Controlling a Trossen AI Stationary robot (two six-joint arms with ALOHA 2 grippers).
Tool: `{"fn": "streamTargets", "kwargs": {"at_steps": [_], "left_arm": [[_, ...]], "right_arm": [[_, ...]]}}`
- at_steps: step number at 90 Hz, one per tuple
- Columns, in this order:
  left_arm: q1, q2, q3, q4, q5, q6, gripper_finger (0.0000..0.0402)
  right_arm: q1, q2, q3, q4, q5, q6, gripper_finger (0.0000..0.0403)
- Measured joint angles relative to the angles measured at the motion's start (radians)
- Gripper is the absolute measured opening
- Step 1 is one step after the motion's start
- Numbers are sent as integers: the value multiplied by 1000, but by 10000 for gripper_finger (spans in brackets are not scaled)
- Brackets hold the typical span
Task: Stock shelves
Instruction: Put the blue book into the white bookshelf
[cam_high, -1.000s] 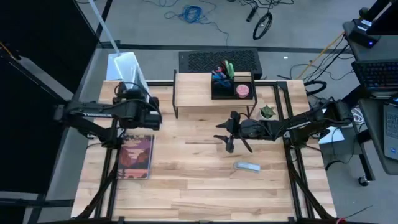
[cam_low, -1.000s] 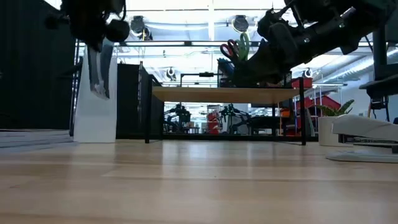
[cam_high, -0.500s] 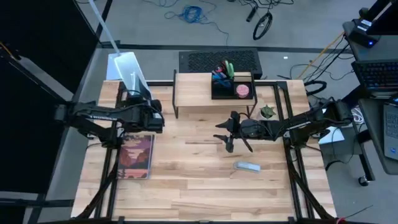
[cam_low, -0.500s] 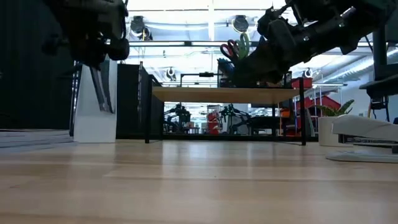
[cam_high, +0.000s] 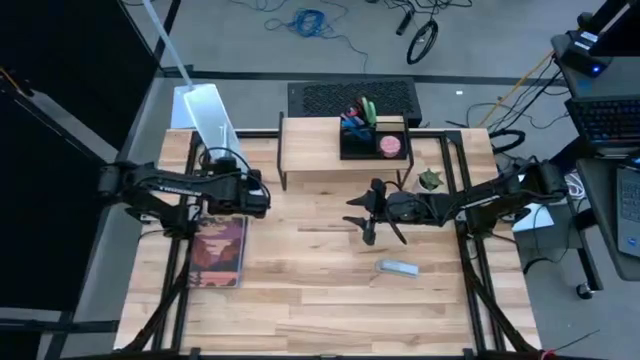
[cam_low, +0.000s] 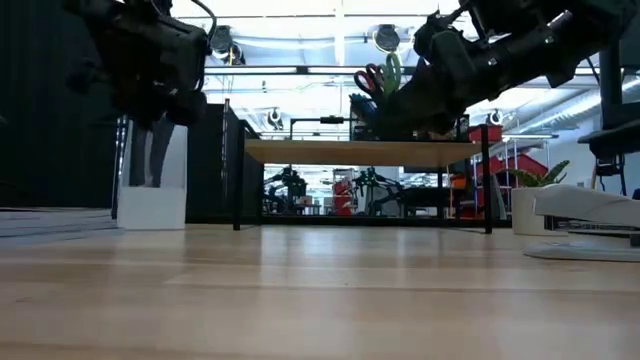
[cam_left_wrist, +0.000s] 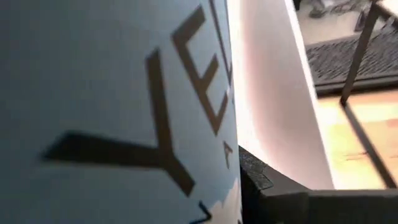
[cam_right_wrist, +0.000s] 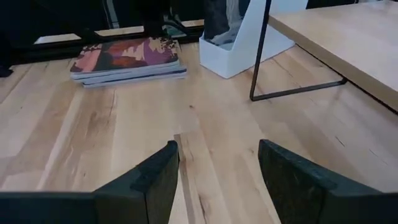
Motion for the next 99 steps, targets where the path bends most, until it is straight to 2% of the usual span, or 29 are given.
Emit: {"fn": "streamTargets", "kwargs": {"at_steps": [42, 63, 74, 99], "left_arm": [[-1, 39, 0, 33, 89, 22, 35], [-1, 54, 0, 31, 98, 21, 44], [-3, 49, 0, 26, 109, 36, 75], [-54, 47, 12, 20, 126, 48, 181]], "right_arm": [[0, 0, 0, 1, 0, 0, 201], [0, 0, 0, 1, -2, 0, 201], [0, 0, 0, 1, -3, 0, 201], [0, 0, 0, 1, -4, 6, 201]]}}
